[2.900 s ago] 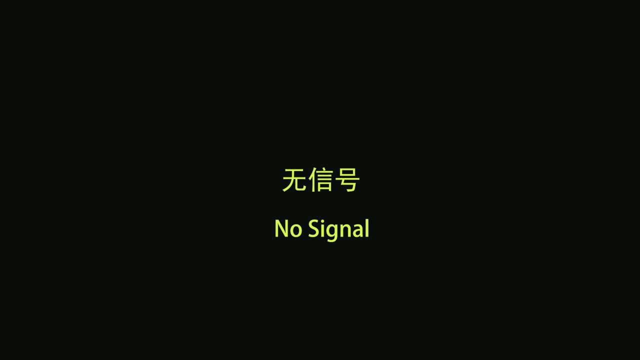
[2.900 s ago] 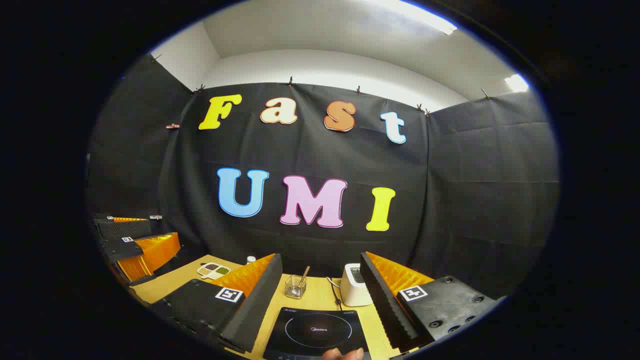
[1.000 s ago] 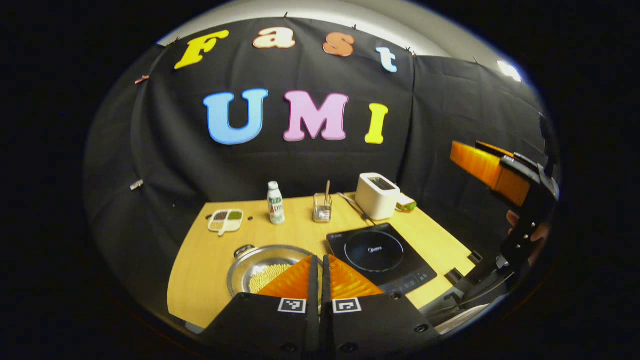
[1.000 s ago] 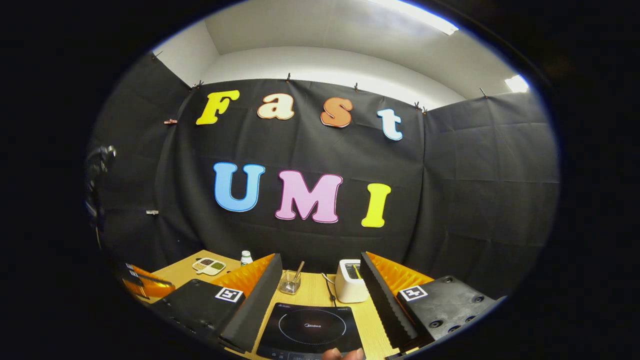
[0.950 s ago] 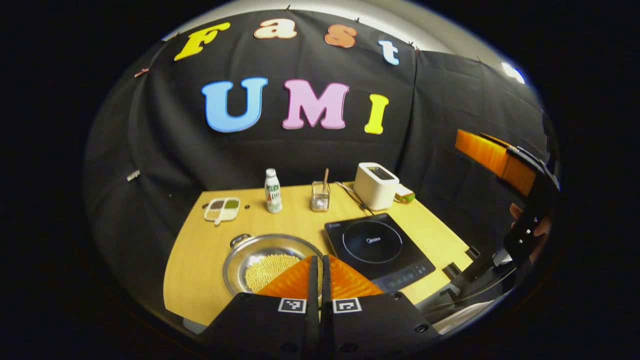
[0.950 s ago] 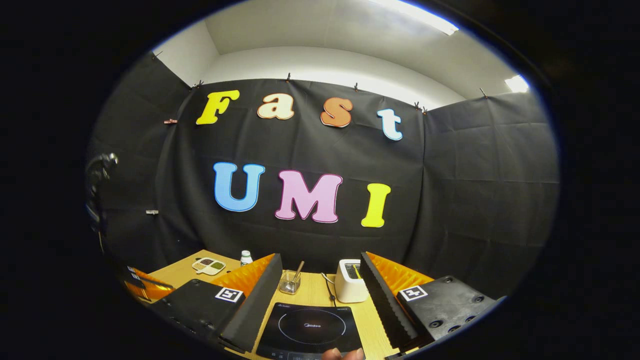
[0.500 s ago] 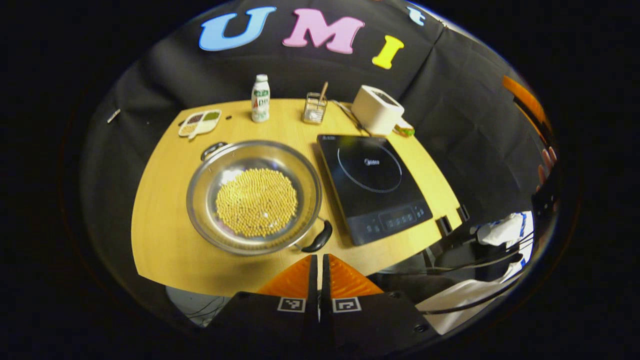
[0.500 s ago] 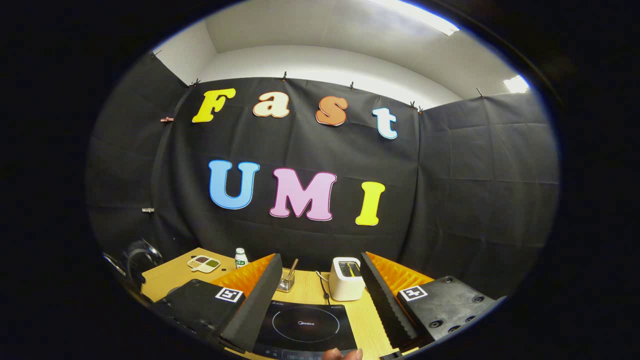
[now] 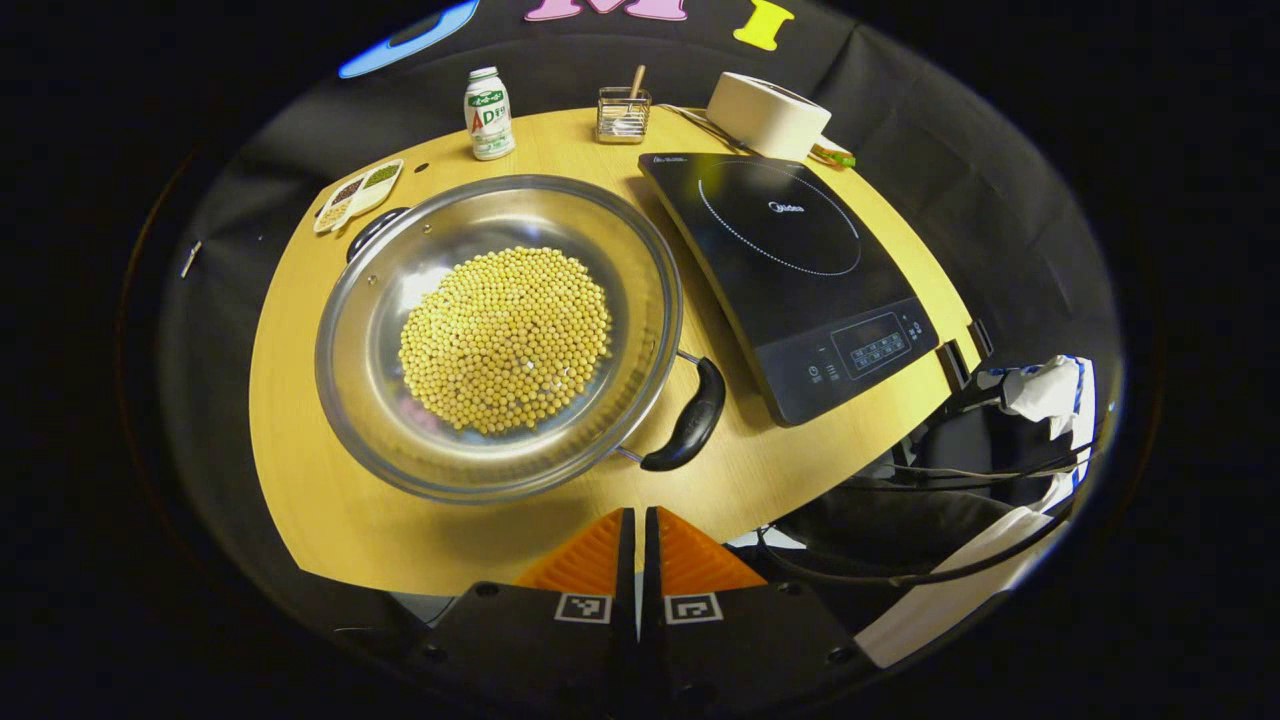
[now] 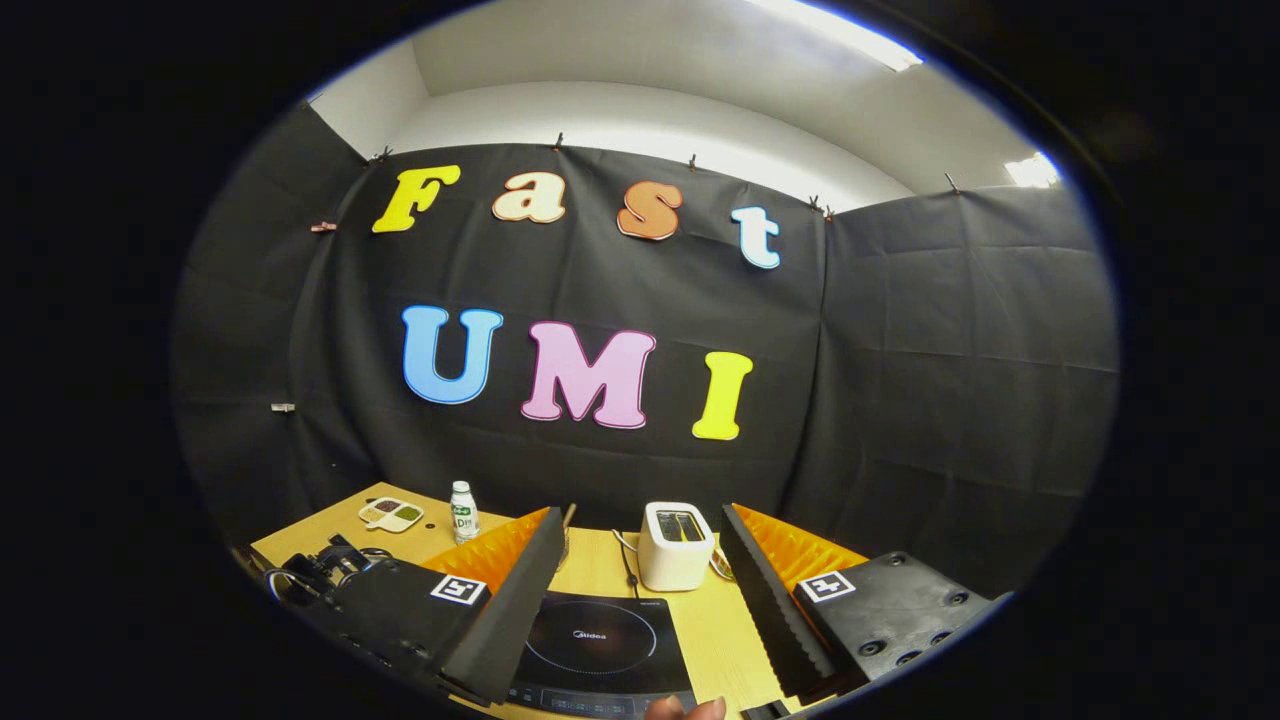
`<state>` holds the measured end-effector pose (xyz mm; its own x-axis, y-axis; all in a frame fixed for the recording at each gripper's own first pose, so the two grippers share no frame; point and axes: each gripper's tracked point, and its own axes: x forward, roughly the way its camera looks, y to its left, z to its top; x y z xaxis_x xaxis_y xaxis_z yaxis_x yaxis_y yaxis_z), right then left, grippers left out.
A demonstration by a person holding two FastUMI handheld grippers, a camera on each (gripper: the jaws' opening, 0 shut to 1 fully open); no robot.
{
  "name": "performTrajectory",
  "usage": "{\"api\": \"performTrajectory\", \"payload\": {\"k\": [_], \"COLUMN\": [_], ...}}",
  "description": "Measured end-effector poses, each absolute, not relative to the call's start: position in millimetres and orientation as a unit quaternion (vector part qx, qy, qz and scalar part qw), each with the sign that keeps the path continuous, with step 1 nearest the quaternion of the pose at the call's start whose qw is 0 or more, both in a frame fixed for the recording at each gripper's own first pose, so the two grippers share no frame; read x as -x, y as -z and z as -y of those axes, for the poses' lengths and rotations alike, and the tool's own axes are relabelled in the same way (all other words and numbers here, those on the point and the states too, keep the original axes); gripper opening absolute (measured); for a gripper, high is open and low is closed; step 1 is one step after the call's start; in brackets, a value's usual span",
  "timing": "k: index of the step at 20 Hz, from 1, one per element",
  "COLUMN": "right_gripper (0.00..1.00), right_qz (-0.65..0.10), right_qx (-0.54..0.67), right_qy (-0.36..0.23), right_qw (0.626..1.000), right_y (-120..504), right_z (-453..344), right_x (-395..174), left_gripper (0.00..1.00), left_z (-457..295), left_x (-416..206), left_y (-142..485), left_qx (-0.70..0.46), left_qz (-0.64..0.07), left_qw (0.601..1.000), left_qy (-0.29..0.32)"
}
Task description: First push the handle of the pot to place it horizontally, then grasp the pot with both hands and set it on the induction cooktop.
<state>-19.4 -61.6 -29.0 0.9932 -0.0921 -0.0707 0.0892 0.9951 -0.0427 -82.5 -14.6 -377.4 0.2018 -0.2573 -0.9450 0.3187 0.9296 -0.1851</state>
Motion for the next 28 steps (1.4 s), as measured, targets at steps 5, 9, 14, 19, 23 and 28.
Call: {"api": "performTrajectory", "payload": {"k": [5, 9, 14, 19, 23, 28], "right_gripper": [0.97, 0.97, 0.97, 0.97, 0.97, 0.97], "right_qz": [-0.044, -0.051, -0.056, -0.056, -0.058, -0.062], "right_qx": [0.024, 0.023, 0.022, 0.021, 0.028, 0.031], "right_qy": [0.067, 0.079, 0.085, 0.086, 0.085, 0.091], "right_qw": [0.996, 0.995, 0.995, 0.995, 0.994, 0.993], "right_y": [35, 42, 47, 49, 52, 55], "right_z": [85, 102, 114, 119, 119, 128], "right_x": [23, 21, 17, 10, 8, 8], "left_gripper": [0.05, 0.05, 0.05, 0.05, 0.05, 0.05], "left_z": [20, 28, 31, 21, 32, 47], "left_x": [66, 55, 53, 60, 52, 35], "left_y": [387, 386, 385, 398, 401, 396], "left_qx": [-0.035, -0.031, -0.050, -0.062, -0.056, -0.071], "left_qz": [-0.609, -0.606, -0.615, -0.632, -0.626, -0.620], "left_qw": [0.772, 0.774, 0.764, 0.753, 0.759, 0.763], "left_qy": [0.180, 0.180, 0.188, 0.171, 0.168, 0.166]}}
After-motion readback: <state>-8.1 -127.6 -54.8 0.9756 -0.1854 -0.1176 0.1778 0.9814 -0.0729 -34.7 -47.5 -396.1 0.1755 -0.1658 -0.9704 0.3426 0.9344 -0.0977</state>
